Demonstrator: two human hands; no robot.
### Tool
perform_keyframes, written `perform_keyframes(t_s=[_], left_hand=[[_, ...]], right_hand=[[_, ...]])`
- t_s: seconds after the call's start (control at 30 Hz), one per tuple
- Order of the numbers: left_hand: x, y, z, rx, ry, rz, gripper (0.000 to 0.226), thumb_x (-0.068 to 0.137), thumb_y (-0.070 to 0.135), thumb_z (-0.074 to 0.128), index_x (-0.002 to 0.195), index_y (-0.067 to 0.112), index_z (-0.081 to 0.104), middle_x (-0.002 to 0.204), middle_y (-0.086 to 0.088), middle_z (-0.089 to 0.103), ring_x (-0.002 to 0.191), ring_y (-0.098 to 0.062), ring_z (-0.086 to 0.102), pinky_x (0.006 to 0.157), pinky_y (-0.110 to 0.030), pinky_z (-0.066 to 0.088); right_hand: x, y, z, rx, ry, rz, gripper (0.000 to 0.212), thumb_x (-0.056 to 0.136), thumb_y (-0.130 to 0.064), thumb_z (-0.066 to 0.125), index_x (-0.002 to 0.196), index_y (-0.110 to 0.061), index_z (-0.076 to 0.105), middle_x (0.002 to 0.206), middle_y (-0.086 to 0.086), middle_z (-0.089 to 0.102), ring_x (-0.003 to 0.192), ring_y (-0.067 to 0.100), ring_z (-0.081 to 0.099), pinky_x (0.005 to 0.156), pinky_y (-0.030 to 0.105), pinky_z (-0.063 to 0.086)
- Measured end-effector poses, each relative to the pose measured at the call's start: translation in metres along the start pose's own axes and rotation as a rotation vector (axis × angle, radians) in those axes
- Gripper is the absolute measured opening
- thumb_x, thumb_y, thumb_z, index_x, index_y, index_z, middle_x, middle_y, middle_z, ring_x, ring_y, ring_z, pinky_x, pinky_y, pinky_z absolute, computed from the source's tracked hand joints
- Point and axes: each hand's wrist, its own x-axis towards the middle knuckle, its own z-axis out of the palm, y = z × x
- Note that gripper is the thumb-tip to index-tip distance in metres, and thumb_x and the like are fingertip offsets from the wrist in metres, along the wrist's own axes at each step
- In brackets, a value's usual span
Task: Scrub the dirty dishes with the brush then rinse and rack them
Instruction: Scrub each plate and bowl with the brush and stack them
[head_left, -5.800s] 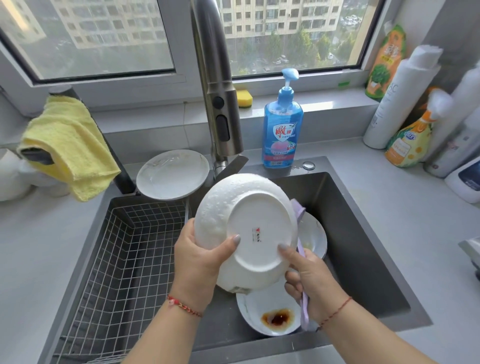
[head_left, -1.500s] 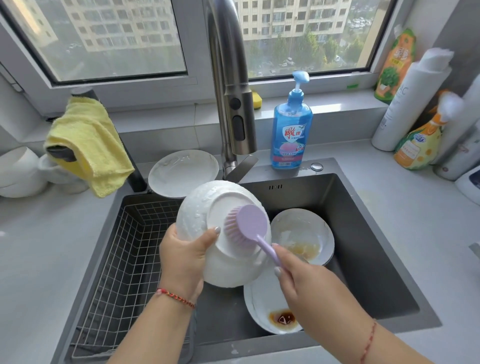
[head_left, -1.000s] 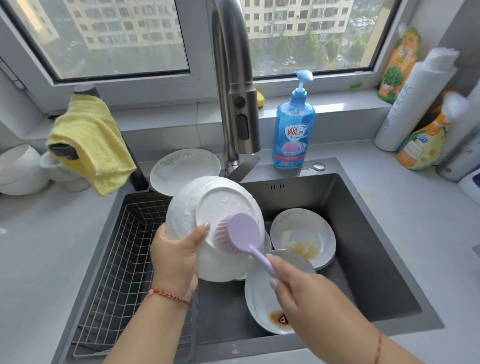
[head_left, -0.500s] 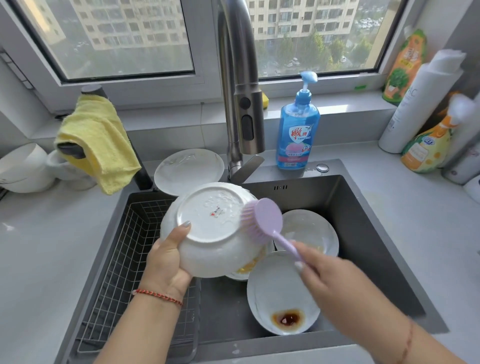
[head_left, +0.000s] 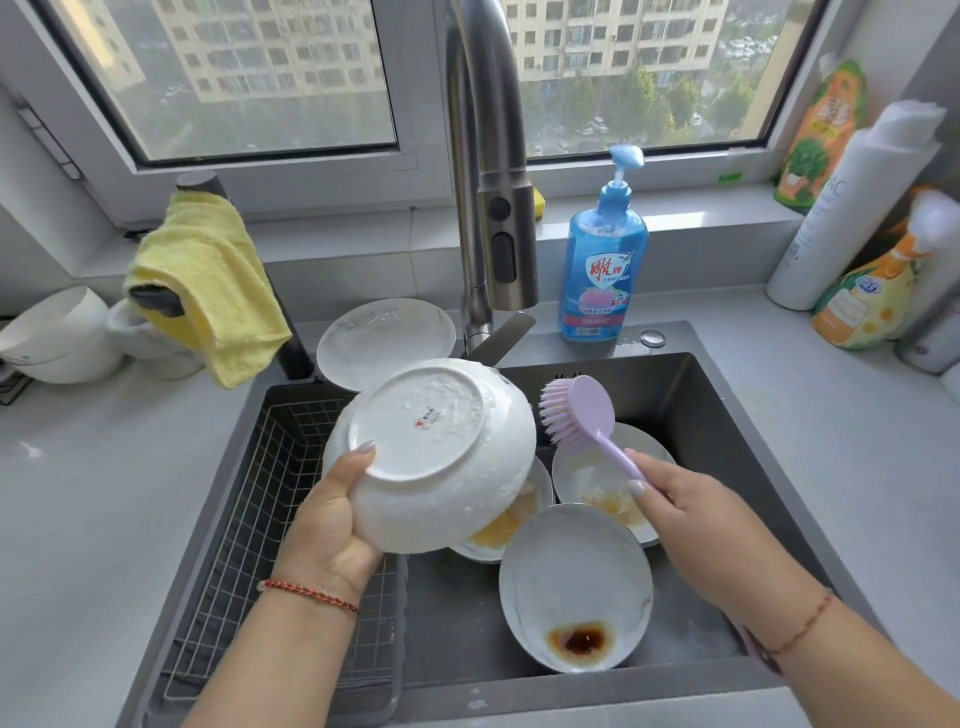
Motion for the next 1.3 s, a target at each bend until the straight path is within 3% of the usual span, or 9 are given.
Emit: perform_keyframes(t_s=[0.1, 0.23, 0.4, 0.53, 0.67, 0.77, 0.87, 1.03, 1.3], left_hand=[[-0.006, 0.017, 0.000, 0.120, -0.007, 0.118, 0.055, 0.074, 0.010, 0.065, 0.129, 0.009, 0.060, 0.120, -0.021, 0.068, 0.110, -0.039, 0.066, 0.088, -0.063, 0.052], [-0.020, 0.044, 0.002, 0.441, 0.018, 0.406, 0.061, 0.062, 0.010, 0.083, 0.120, 0.005, 0.064, 0.110, -0.017, 0.072, 0.101, -0.036, 0.069, 0.083, -0.051, 0.058], [-0.041, 0.071, 0.013, 1.331, 0.124, 0.816, 0.048, 0.057, 0.022, 0.095, 0.089, 0.025, 0.059, 0.081, 0.011, 0.064, 0.074, -0.001, 0.059, 0.061, -0.022, 0.047], [-0.039, 0.070, 0.012, 1.865, -0.160, 1.162, 0.055, 0.053, 0.010, 0.091, 0.070, 0.025, 0.041, 0.050, 0.006, 0.050, 0.041, -0.013, 0.049, 0.040, -0.015, 0.028], [-0.007, 0.063, -0.003, 1.964, -0.276, 1.587, 0.032, 0.060, -0.008, 0.071, 0.065, 0.016, 0.050, 0.046, 0.000, 0.049, 0.037, -0.022, 0.050, 0.036, -0.021, 0.033], [0.018, 0.063, -0.011, 1.976, -0.316, 1.629, 0.015, 0.073, 0.000, 0.055, 0.068, 0.015, 0.054, 0.050, 0.000, 0.052, 0.039, -0.021, 0.052, 0.037, -0.024, 0.037], [0.044, 0.064, -0.011, 2.031, -0.300, 1.619, 0.027, 0.065, -0.011, 0.069, 0.069, 0.013, 0.057, 0.051, 0.000, 0.053, 0.040, -0.021, 0.051, 0.038, -0.023, 0.036], [0.077, 0.066, -0.007, 2.096, -0.336, 1.516, 0.034, 0.055, -0.012, 0.079, 0.072, 0.010, 0.062, 0.051, -0.003, 0.054, 0.039, -0.023, 0.050, 0.037, -0.023, 0.035], [0.110, 0.067, -0.002, 2.134, -0.347, 1.387, 0.033, 0.054, -0.011, 0.084, 0.074, 0.007, 0.064, 0.050, -0.006, 0.055, 0.037, -0.024, 0.050, 0.037, -0.024, 0.039]], right_hand=[[0.000, 0.006, 0.003, 0.036, -0.006, -0.004, 0.031, 0.099, -0.030, 0.042, 0.122, -0.045, 0.056, 0.114, 0.004, 0.067, 0.101, 0.023, 0.063, 0.087, 0.038, 0.051], [-0.001, 0.011, 0.008, 0.063, -0.044, 0.008, 0.035, 0.098, -0.034, 0.042, 0.125, -0.055, 0.050, 0.083, -0.007, 0.070, 0.066, 0.010, 0.061, 0.063, 0.027, 0.051], [0.000, 0.009, 0.009, 0.098, -0.048, 0.006, 0.036, 0.098, -0.031, 0.044, 0.112, -0.064, 0.048, 0.059, -0.012, 0.062, 0.047, 0.008, 0.049, 0.052, 0.025, 0.041], [0.001, 0.005, 0.009, 0.095, -0.059, 0.003, 0.033, 0.098, -0.032, 0.044, 0.107, -0.062, 0.050, 0.051, -0.014, 0.054, 0.043, 0.004, 0.044, 0.043, 0.016, 0.031], [-0.001, 0.001, 0.009, 0.088, -0.046, 0.016, 0.038, 0.097, -0.034, 0.045, 0.093, -0.072, 0.043, 0.058, -0.007, 0.058, 0.041, 0.003, 0.038, 0.046, 0.022, 0.030], [-0.001, 0.003, 0.012, 0.083, -0.036, 0.055, 0.036, 0.097, -0.035, 0.045, 0.100, -0.071, 0.045, 0.065, -0.016, 0.065, 0.050, 0.001, 0.052, 0.054, 0.022, 0.042], [0.001, 0.005, 0.015, 0.075, -0.039, 0.085, 0.034, 0.097, -0.035, 0.046, 0.115, -0.064, 0.051, 0.087, -0.024, 0.068, 0.077, 0.000, 0.062, 0.072, 0.023, 0.050], [0.003, 0.008, 0.015, 0.055, -0.037, 0.108, 0.037, 0.097, -0.033, 0.044, 0.120, -0.062, 0.049, 0.081, -0.012, 0.071, 0.051, 0.006, 0.055, 0.052, 0.023, 0.046], [0.004, 0.006, 0.018, 0.058, -0.009, 0.152, 0.037, 0.096, -0.037, 0.044, 0.111, -0.071, 0.047, 0.095, -0.014, 0.071, 0.088, 0.013, 0.066, 0.075, 0.033, 0.056]])
